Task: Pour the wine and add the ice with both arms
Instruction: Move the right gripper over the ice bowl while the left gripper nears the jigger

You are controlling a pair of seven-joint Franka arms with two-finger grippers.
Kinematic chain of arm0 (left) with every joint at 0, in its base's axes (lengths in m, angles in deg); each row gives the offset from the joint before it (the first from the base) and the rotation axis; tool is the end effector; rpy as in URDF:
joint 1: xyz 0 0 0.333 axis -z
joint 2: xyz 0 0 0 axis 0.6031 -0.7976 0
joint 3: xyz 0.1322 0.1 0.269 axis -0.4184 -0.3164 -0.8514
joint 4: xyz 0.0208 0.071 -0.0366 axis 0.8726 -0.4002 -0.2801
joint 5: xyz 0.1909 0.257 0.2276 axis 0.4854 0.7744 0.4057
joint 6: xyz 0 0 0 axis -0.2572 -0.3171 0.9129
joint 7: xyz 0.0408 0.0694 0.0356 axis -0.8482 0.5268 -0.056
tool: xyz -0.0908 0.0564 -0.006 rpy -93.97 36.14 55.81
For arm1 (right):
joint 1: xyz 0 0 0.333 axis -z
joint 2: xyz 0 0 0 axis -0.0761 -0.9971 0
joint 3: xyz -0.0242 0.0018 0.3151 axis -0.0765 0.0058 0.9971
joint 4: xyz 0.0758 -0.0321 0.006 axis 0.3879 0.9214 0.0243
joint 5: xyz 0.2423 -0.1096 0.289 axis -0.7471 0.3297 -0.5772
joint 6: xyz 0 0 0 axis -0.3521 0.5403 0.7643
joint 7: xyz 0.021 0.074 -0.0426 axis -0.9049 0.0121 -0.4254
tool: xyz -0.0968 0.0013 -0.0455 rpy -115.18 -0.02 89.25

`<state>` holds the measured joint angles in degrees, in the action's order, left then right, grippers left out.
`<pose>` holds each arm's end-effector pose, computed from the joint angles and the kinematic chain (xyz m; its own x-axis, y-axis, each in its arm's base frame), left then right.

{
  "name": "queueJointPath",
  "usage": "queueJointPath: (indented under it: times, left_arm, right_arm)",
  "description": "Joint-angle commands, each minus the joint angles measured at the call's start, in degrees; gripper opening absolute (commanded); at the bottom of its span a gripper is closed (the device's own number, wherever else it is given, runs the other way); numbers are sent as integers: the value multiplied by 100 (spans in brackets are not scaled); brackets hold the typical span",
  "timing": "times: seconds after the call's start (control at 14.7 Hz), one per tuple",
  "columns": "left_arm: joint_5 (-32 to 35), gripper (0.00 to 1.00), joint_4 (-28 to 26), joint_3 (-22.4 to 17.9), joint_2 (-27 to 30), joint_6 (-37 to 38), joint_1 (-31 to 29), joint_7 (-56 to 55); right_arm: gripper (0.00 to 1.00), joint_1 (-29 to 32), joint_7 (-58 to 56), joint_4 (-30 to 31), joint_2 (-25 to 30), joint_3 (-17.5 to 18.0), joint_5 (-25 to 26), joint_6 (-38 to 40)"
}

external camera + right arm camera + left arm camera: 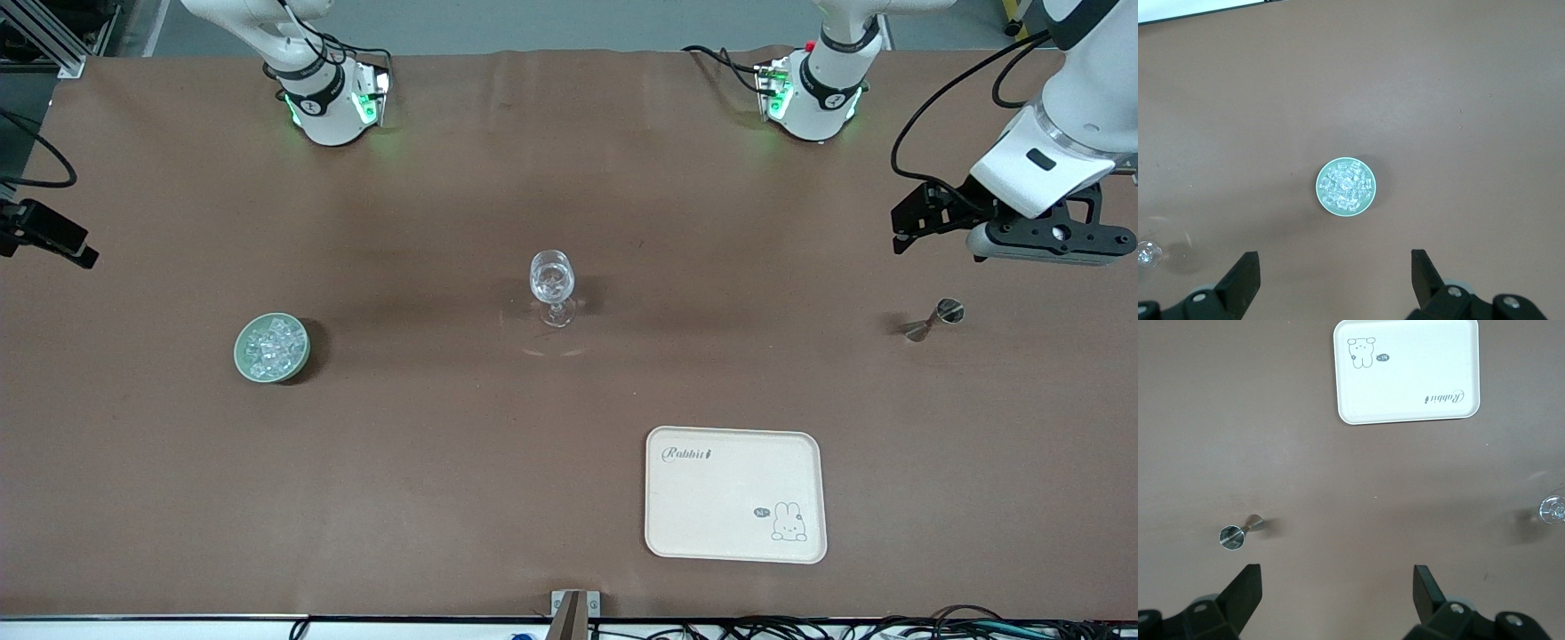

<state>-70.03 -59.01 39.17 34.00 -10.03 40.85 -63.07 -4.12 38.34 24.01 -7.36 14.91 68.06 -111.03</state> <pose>0.5445 -0.1048 0.6066 0.9884 -0.1315 0.0756 -0.1327 -0.9911 0.0113 0.5677 -0.0379 0.6520 0.9841 -0.1697 0.0515 -0.1702 -0.9854 0.0047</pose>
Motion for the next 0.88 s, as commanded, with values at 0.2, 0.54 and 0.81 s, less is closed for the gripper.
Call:
queueJointPath:
  times: [0.2, 0.54, 0.81]
  left_arm:
    - [151, 100, 44, -21, -51, -45, -6, -63]
    - [151, 100, 8, -231, -25, 104, -24, 51]
    - [72, 100, -1, -774, -69, 341, -15, -63]
  right_arm:
    - [100, -33, 30, 58, 77, -44, -65, 10]
    - [100, -33, 30, 67, 77, -44, -65, -25]
    - [100, -24, -5, 119, 77, -44, -47, -34]
